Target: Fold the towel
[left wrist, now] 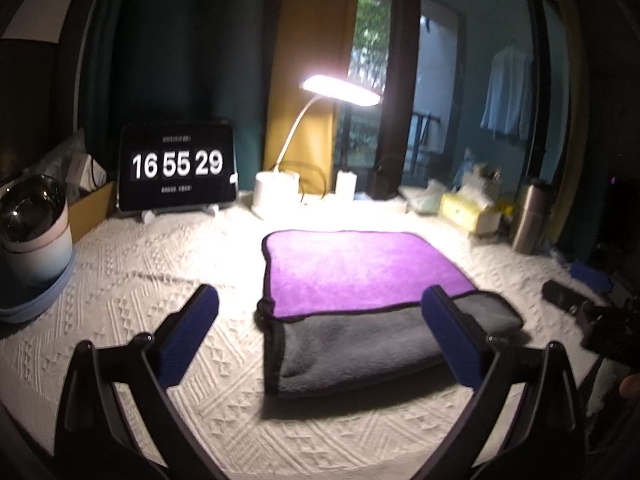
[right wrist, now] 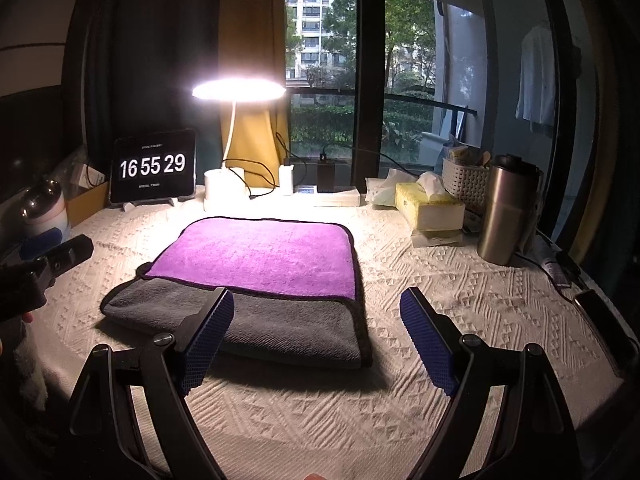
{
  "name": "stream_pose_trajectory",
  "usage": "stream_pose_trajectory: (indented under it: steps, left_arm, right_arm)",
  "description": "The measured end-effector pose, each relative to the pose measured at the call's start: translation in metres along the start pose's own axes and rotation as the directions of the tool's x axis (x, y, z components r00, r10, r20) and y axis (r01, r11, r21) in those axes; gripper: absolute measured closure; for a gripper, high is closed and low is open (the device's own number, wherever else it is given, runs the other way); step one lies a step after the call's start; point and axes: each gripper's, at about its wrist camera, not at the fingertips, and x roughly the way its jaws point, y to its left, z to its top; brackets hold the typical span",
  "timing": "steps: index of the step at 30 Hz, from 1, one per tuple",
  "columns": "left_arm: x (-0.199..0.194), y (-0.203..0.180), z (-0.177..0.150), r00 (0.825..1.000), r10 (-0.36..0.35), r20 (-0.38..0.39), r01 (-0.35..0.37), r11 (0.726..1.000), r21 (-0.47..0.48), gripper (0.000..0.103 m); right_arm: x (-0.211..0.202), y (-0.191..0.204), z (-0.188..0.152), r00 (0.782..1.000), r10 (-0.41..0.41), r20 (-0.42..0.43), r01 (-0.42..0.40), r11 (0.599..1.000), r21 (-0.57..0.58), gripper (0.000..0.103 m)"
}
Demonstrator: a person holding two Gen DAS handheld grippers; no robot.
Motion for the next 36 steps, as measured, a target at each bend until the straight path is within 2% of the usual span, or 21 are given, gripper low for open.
stream_pose_trajectory:
  steps: [6,8,10,17,20,22,23,27,30,33,36]
  left_arm:
    - [0.031,0.001,-0.005,0.994,-0.014,-0.113,0.014,1.000,0.003,0.002]
    - [0.039,0.001,-0.006,0.989,-0.019,-0.144,0.020,1.000,0.005,0.004]
    - [0.051,0.002,-0.007,0.981,-0.030,-0.191,0.031,1.000,0.003,0.011]
    - [0.081,0.008,-0.011,0.947,-0.072,-0.312,0.061,0.997,-0.047,0.016]
    - [0.089,0.009,-0.012,0.933,-0.077,-0.352,0.063,0.997,-0.051,0.024]
    - [0.094,0.009,-0.014,0.922,-0.078,-0.379,0.061,0.997,-0.056,0.035]
    - [0.097,0.008,-0.015,0.917,-0.075,-0.392,0.057,0.997,-0.056,0.037]
    - [0.102,0.006,-0.018,0.908,-0.048,-0.416,0.036,0.999,-0.036,0.051]
    - [0.106,0.009,-0.021,0.899,-0.036,-0.437,0.024,0.999,-0.035,0.057]
    - [0.108,0.010,-0.021,0.896,-0.023,-0.444,0.018,1.000,-0.016,0.062]
    - [0.108,0.009,-0.021,0.896,-0.017,-0.444,0.019,1.000,0.001,0.073]
  right_arm:
    - [0.022,-0.007,0.001,0.999,0.013,-0.042,-0.014,1.000,-0.011,0.017]
    - [0.031,-0.009,0.003,0.998,0.023,-0.064,-0.025,0.999,-0.023,0.021]
    - [0.040,-0.013,0.003,0.995,0.036,-0.093,-0.038,0.999,-0.025,0.026]
    - [0.073,-0.025,-0.001,0.981,0.051,-0.187,-0.050,0.999,0.008,0.039]
    - [0.091,-0.032,-0.005,0.966,0.072,-0.247,-0.063,0.997,0.043,0.047]
    - [0.098,-0.035,-0.007,0.957,0.087,-0.275,-0.073,0.995,0.064,0.048]
    - [0.101,-0.036,-0.008,0.955,0.091,-0.284,-0.074,0.995,0.070,0.051]
    - [0.111,-0.036,-0.008,0.944,0.086,-0.318,-0.070,0.996,0.062,0.056]
    - [0.119,-0.035,-0.010,0.930,0.090,-0.356,-0.076,0.996,0.053,0.062]
    - [0.124,-0.032,-0.012,0.920,0.091,-0.382,-0.083,0.996,0.038,0.065]
    - [0.128,-0.030,-0.012,0.916,0.093,-0.389,-0.089,0.996,0.028,0.071]
